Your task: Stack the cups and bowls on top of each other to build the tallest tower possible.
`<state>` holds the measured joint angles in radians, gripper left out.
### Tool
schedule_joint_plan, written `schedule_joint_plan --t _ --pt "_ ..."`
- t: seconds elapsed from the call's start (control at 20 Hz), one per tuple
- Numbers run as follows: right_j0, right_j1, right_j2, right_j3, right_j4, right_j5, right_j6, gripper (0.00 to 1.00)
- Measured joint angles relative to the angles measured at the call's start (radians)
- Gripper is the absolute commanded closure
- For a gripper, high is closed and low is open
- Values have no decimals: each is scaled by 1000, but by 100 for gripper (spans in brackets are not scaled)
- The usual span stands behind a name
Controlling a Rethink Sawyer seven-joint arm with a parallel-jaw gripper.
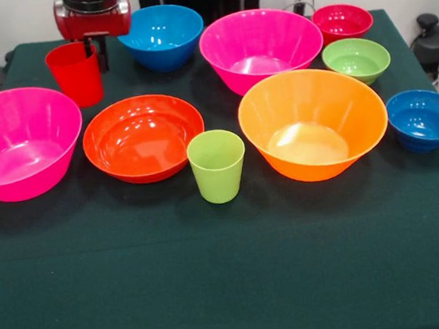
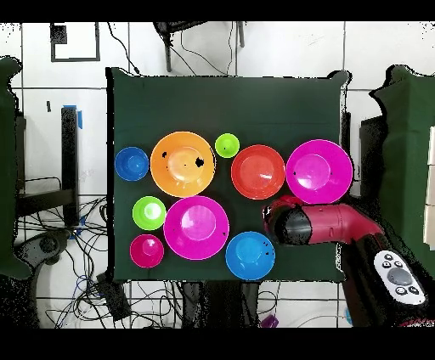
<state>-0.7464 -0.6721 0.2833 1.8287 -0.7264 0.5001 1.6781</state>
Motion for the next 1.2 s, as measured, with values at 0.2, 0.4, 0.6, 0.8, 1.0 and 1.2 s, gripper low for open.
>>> schedule_joint_plan --t 0.2,0.4,0.6,0.8,1.0,1.2 --pt "24 -24 0 0 8 23 0 100" --pt "40 -45 0 0 24 59 0 100" --pt "55 -66 0 1 56 90 0 100" --pt "74 -88 0 1 93 107 0 100" --pt "99 -108 0 1 128 112 0 100" --pt "133 -117 0 1 156 112 0 100"
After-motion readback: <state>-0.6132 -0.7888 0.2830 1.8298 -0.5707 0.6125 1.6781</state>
